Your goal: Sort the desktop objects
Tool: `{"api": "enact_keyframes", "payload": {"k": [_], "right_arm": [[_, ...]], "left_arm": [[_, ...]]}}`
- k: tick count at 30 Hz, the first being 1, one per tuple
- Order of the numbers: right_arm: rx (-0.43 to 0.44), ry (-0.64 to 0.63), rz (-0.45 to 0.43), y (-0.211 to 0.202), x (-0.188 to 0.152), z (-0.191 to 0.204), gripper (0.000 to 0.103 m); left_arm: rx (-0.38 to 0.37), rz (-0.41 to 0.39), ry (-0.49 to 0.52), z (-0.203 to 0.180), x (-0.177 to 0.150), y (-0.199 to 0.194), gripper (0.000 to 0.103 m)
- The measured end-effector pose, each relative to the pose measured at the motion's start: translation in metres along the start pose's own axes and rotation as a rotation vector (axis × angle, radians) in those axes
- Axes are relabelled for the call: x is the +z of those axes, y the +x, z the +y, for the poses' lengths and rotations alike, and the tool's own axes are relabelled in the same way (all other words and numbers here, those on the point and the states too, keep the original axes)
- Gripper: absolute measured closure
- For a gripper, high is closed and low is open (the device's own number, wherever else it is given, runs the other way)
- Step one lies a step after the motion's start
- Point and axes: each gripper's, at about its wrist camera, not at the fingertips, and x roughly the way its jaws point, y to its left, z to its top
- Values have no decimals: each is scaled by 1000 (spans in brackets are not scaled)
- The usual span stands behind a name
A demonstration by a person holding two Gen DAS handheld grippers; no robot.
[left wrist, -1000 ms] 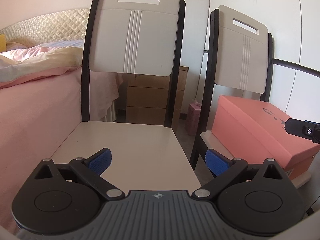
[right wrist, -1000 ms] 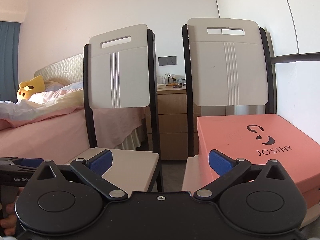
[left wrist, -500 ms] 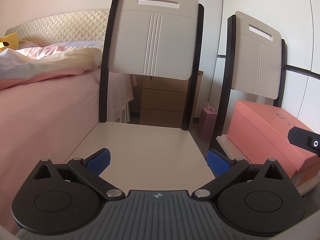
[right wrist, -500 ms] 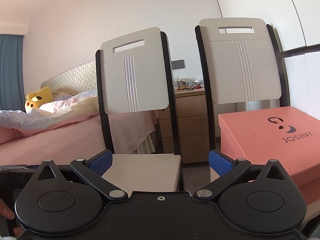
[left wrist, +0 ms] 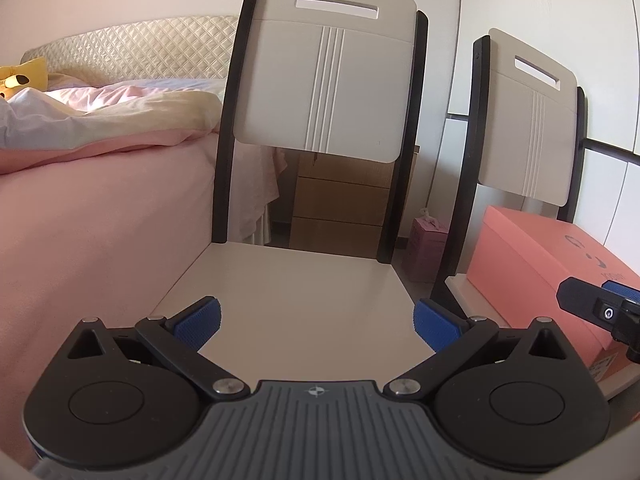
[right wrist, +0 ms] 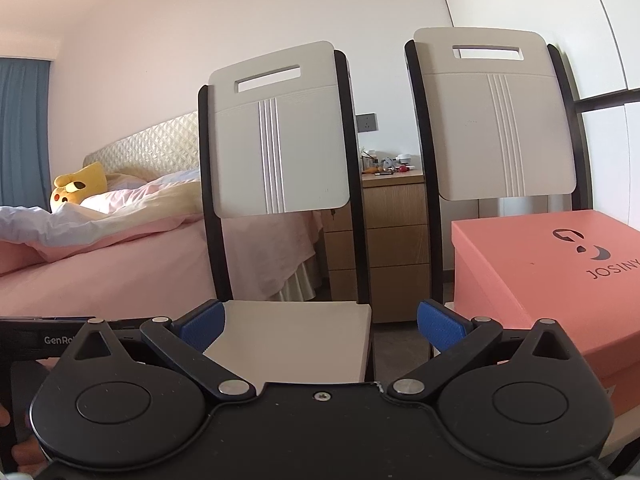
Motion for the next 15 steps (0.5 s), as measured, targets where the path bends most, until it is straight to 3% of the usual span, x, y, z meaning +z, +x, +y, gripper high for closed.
{"api": "enact_keyframes", "payload": {"k": [15], "right_arm": [[-8, 2, 13, 1, -2, 1, 1]], "left_arm": [[2, -27, 4, 0, -2, -4, 0]]}}
